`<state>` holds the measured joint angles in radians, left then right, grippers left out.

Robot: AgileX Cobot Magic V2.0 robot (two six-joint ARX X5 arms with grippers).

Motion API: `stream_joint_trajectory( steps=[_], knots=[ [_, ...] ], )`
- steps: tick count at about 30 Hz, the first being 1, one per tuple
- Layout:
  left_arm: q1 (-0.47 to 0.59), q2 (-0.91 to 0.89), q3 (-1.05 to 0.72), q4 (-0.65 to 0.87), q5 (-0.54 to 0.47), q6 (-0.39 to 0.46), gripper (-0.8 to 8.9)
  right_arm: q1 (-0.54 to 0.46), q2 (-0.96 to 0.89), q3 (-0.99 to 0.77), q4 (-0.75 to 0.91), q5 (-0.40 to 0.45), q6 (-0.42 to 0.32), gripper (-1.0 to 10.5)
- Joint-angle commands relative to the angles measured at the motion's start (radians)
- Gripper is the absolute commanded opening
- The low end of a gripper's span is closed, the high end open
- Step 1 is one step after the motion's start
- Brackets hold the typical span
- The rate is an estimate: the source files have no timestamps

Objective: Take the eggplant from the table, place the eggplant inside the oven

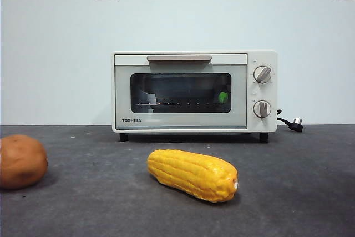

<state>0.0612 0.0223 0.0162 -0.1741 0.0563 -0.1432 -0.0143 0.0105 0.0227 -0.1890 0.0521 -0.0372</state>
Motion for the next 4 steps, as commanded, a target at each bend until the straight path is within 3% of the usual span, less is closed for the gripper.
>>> stream_joint_trajectory(
  steps=[1, 4],
  knots=[
    [-0.003, 0.0, -0.009, 0.011, 0.003, -0.006, -0.04, 0.002, -0.002, -0.009, 0.005, 0.001, 0.008, 0.0],
    [-0.003, 0.0, -0.009, 0.011, 0.003, -0.006, -0.04, 0.002, -0.002, -0.009, 0.005, 0.001, 0.008, 0.0]
  ],
)
